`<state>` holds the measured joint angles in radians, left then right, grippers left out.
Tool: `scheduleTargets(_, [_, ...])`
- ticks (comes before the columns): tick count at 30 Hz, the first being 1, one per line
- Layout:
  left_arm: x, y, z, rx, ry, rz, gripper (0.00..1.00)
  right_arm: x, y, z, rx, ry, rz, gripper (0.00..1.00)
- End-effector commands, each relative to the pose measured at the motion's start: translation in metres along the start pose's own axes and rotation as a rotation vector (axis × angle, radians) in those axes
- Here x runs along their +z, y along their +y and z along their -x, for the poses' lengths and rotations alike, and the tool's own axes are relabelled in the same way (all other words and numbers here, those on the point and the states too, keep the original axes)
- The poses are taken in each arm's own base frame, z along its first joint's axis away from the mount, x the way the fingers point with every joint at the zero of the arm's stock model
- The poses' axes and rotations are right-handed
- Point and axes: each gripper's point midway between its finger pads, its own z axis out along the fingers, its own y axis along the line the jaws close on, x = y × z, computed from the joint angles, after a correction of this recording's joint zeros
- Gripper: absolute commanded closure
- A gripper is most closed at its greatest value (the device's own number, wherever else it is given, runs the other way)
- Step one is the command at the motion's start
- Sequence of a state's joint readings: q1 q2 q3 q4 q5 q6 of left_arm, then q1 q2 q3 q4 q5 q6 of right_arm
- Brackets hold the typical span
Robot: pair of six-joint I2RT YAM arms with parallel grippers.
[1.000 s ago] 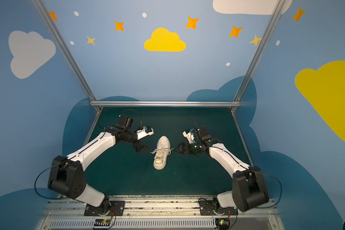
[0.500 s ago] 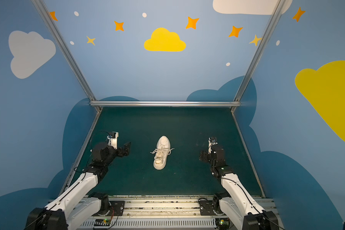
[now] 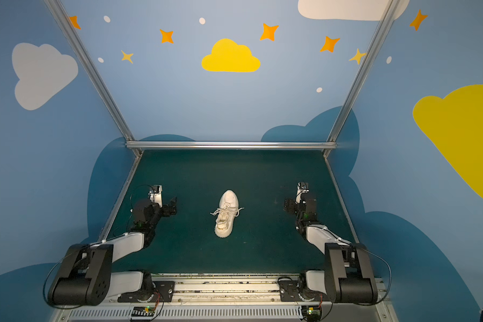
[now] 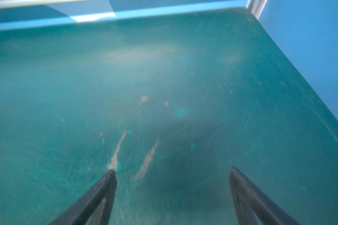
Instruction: Tie the shoes
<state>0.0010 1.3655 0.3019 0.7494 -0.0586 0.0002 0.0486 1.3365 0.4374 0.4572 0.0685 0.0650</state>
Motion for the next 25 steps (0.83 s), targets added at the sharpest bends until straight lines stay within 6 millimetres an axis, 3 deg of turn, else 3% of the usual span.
scheduleTargets(1, [0.007, -0.008, 0.007, 0.022, -0.091, -0.055, 0.00, 0.010, 0.005, 0.003, -0.021, -0.055, 0.051, 0.10])
scheduleTargets(5, [0.022, -0.021, 0.004, 0.036, -0.079, -0.136, 0.00, 0.023, 0.007, 0.003, 0.003, 0.055, 0.059, 0.10])
scheduleTargets(9, [0.033, -0.005, 0.003, -0.001, 0.029, -0.058, 0.00, 0.023, 0.008, 0.004, -0.004, 0.038, 0.067, 0.10])
scheduleTargets(25, [0.032, -0.002, 0.003, -0.004, 0.035, -0.042, 0.00, 0.023, 0.007, 0.004, 0.001, 0.042, 0.063, 0.10])
